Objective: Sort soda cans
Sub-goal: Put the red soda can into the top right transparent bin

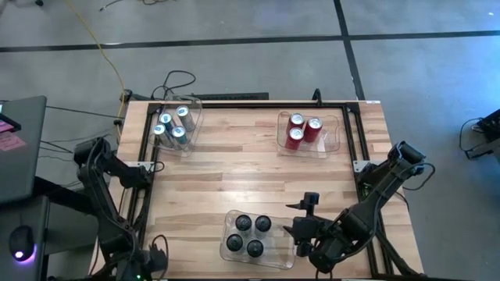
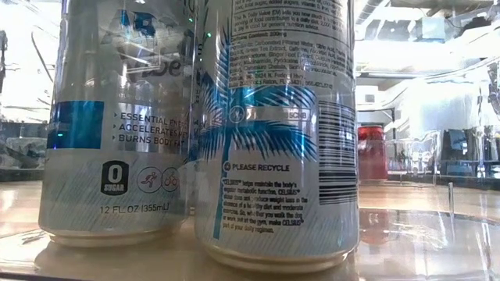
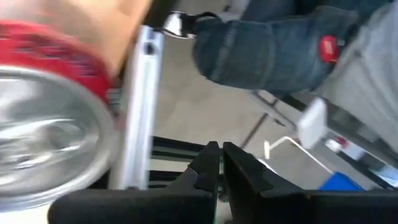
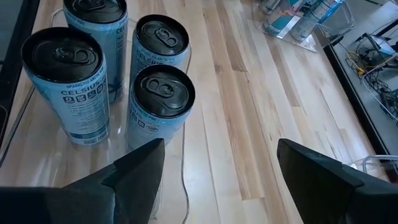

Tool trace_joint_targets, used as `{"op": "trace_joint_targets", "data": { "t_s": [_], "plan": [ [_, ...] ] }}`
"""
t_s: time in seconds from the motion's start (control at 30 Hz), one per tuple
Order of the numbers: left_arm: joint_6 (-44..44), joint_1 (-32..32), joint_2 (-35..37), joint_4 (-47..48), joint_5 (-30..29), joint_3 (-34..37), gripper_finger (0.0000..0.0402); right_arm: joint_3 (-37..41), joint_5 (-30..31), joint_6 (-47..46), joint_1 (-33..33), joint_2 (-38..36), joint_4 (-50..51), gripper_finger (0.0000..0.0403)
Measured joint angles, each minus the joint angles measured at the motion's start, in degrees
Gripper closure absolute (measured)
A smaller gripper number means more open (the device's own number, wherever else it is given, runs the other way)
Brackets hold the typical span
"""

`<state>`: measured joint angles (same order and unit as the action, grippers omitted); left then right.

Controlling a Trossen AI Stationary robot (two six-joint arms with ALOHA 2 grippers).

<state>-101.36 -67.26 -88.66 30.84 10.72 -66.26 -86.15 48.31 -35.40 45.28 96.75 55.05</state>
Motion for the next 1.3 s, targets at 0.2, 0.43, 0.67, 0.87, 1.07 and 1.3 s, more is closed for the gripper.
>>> {"op": "trace_joint_targets", "data": {
  "t_s": [0.2,0.43,0.67,0.87,1.07,1.3],
  "plan": [
    [0.02,0.00,-0.01,6.09,0.04,0.00,0.0386,0.00,-0.22,-0.05,0.00,0.00,-0.03,0.0074],
    [0.33,0.00,0.06,10.24,0.11,-0.02,0.0386,0.00,-0.27,-0.17,0.00,0.00,-0.04,0.0074],
    [1.47,0.00,0.10,14.49,-0.46,-0.11,0.0386,0.00,-0.33,-0.17,0.00,0.00,-0.09,0.0074],
    [3.74,0.20,0.17,17.16,-2.27,-0.13,0.0386,0.00,-0.35,-0.18,0.00,0.00,-0.11,0.0074],
    [6.46,1.11,0.21,18.74,-5.76,-0.20,0.0386,0.00,-0.37,-0.17,0.00,0.00,-0.26,0.0074],
    [11.49,3.27,0.21,23.32,-12.03,-0.17,0.0386,0.00,-0.39,-0.17,0.00,0.00,-0.37,0.0074]
  ]
}}
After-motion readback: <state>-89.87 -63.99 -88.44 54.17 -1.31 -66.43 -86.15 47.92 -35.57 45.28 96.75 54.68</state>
